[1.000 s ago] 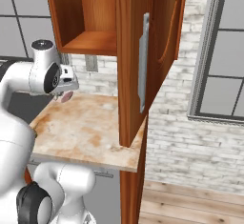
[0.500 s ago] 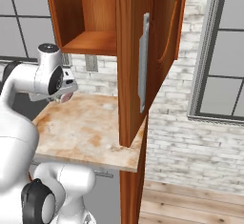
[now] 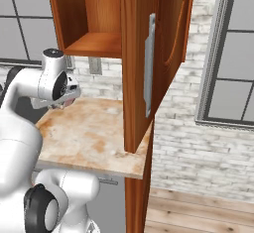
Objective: Open the cabinet. Pick the dish brush and place it next to the sink. Then close the cabinet.
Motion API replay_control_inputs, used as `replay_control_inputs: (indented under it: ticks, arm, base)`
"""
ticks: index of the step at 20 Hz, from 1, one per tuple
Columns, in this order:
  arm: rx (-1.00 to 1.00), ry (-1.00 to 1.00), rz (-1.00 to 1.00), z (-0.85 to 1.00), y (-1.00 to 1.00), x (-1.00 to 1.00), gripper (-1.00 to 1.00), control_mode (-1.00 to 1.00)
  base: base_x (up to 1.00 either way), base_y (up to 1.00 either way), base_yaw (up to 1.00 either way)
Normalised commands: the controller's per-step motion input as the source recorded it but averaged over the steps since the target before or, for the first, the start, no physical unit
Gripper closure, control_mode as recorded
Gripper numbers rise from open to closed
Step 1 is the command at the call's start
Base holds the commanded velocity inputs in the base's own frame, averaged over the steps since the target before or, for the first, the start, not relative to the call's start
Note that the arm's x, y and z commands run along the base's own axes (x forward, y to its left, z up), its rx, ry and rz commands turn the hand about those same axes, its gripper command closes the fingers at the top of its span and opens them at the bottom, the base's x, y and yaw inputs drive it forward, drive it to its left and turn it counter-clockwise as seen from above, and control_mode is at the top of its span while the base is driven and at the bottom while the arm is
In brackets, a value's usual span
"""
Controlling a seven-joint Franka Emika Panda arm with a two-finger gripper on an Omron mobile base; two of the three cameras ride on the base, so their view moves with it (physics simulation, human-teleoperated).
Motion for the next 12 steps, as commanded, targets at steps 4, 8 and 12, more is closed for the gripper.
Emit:
replay_control_inputs:
  ticks: [4, 8, 12]
  arm:
    - [0.00, 0.03, 0.14, -0.18, 0.08, 0.24, 1.00, -1.00]
    - [0.00, 0.06, 0.08, -0.36, 0.13, 0.42, 1.00, -1.00]
    - [0.00, 0.01, 0.00, -0.53, 0.21, 0.37, 1.00, -1.00]
  base:
    - [0.00, 0.00, 0.00]
    - [0.00, 0.00, 0.00]
    - [0.00, 0.00, 0.00]
